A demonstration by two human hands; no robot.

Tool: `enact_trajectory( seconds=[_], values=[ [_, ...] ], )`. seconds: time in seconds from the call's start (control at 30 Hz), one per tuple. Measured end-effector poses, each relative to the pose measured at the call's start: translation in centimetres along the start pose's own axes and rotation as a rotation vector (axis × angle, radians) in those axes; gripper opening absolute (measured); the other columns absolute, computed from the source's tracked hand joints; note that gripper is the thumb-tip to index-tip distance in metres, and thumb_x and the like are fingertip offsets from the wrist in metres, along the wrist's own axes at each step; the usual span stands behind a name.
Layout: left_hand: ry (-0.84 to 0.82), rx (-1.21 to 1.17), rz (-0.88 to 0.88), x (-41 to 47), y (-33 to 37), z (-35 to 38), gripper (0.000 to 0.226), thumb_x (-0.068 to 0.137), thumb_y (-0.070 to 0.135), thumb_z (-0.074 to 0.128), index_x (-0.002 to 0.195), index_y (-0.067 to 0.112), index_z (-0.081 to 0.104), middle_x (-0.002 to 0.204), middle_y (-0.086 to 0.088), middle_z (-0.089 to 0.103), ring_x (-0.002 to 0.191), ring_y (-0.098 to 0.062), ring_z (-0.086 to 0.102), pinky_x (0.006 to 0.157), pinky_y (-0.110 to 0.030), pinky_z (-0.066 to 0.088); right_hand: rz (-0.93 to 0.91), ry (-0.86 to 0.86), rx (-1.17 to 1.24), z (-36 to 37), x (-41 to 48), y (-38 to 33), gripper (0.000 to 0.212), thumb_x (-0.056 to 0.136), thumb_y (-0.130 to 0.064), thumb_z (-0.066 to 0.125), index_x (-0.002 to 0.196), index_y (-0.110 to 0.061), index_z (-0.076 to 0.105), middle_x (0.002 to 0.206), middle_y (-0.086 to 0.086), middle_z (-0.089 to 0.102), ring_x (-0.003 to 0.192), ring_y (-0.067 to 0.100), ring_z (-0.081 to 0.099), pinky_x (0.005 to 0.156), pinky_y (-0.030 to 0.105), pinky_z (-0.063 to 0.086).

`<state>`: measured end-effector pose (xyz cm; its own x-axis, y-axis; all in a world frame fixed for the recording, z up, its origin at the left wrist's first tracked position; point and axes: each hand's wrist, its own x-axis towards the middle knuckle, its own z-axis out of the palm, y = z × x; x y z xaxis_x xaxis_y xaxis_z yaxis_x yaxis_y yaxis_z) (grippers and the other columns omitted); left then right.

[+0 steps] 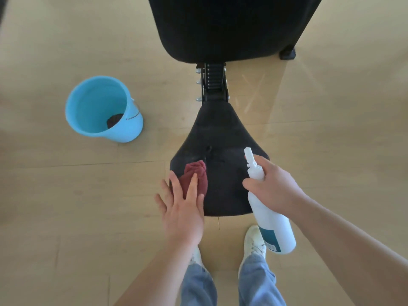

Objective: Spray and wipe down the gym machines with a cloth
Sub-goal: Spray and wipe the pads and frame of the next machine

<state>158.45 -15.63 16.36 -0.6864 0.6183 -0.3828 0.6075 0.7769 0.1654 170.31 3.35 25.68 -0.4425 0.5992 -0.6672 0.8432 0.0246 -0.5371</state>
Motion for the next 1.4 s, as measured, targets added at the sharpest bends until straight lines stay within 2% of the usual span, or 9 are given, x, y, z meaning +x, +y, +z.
enact_trajectory(
  seconds=[0.17,0.3,0.4,0.5,0.6,0.73,0.93,1.23,1.4],
  values=[
    [-0.043,-0.102,-0.121,0.1,0.9,-0.2,0.059,0.106,0.043,0.018,0.163,0.034,0.012,0.170,-0.022,-0.009,0.155,-0.049,-0.004,0.126,-0.057,0.009,-0.034,-0.045,0.009,1.0,0.0,-1.4,0.033,0.088,-0.026,0.059,0.110,-0.049,0.049,0.078,-0.007,0.058,0.069,0.013,0.053,0.056,0.026,0.042],
    [0.030,-0.040,0.078,-0.9,4.0,0.8,0.056,0.105,0.037,0.032,0.160,0.031,0.025,0.169,-0.022,0.009,0.154,-0.051,0.006,0.123,-0.064,0.015,-0.041,-0.032,0.022,0.2,0.3,-1.1,0.024,0.086,-0.027,0.060,0.095,-0.046,0.049,0.068,-0.009,0.052,0.061,0.012,0.048,0.053,0.025,0.038],
    [-0.028,-0.020,0.247,-1.5,8.0,1.4,0.060,0.102,0.038,0.027,0.160,0.032,0.012,0.171,-0.019,0.004,0.155,-0.049,-0.002,0.124,-0.064,0.005,-0.024,0.007,0.022,-1.1,0.7,-0.4,0.021,0.085,-0.029,0.062,0.097,-0.044,0.053,0.068,-0.010,0.055,0.060,0.013,0.051,0.052,0.025,0.039],
    [-0.088,0.038,0.457,-1.6,10.8,1.5,0.075,0.102,0.032,0.041,0.160,0.029,-0.006,0.171,-0.015,-0.005,0.155,-0.046,-0.011,0.124,-0.063,-0.003,-0.006,0.067,0.026,-2.5,0.8,0.4,0.023,0.088,-0.033,0.063,0.106,-0.043,0.054,0.078,-0.009,0.064,0.068,0.015,0.060,0.054,0.027,0.044],
    [-0.112,0.112,0.561,-0.3,9.9,0.4,0.065,0.108,0.036,0.034,0.159,0.033,-0.007,0.172,-0.011,-0.010,0.156,-0.041,-0.016,0.121,-0.059,-0.014,0.006,0.090,0.013,-3.3,1.0,1.0,0.017,0.087,-0.033,0.063,0.102,-0.038,0.056,0.078,-0.005,0.064,0.067,0.017,0.060,0.055,0.027,0.044],
    [-0.046,0.093,0.385,1.5,6.5,-0.5,0.060,0.108,0.037,0.031,0.161,0.037,0.001,0.171,-0.010,-0.012,0.156,-0.036,-0.018,0.122,-0.058,-0.013,0.018,0.051,-0.013,-2.7,1.3,0.4,0.023,0.088,-0.028,0.063,0.105,-0.039,0.053,0.077,-0.003,0.060,0.066,0.017,0.055,0.055,0.028,0.042],
    [-0.001,0.026,0.070,5.7,1.6,-2.0,0.058,0.103,0.043,0.004,0.160,0.037,-0.002,0.171,-0.016,-0.006,0.157,-0.041,-0.008,0.126,-0.060,0.002,-0.024,-0.065,-0.056,-0.5,2.3,-2.2,0.034,0.088,-0.028,0.061,0.107,-0.053,0.047,0.084,-0.004,0.063,0.072,0.016,0.057,0.060,0.029,0.046],
    [-0.029,0.051,0.166,12.1,4.2,-3.3,0.059,0.108,0.043,0.016,0.162,0.035,-0.005,0.169,-0.021,-0.010,0.154,-0.049,-0.001,0.126,-0.057,0.006,0.014,-0.095,-0.029,-1.3,5.0,-3.0,0.022,0.087,-0.028,0.061,0.090,-0.048,0.053,0.063,-0.010,0.049,0.059,0.013,0.047,0.052,0.025,0.037],
    [-0.049,0.044,0.204,16.4,6.6,-3.9,0.059,0.109,0.042,0.019,0.162,0.036,-0.006,0.168,-0.022,-0.015,0.154,-0.051,0.001,0.125,-0.056,0.008,0.016,-0.101,-0.007,-3.0,7.3,-3.5,0.025,0.086,-0.032,0.062,0.098,-0.052,0.054,0.056,-0.014,0.052,0.057,0.012,0.051,0.052,0.024,0.040]
  ],
)
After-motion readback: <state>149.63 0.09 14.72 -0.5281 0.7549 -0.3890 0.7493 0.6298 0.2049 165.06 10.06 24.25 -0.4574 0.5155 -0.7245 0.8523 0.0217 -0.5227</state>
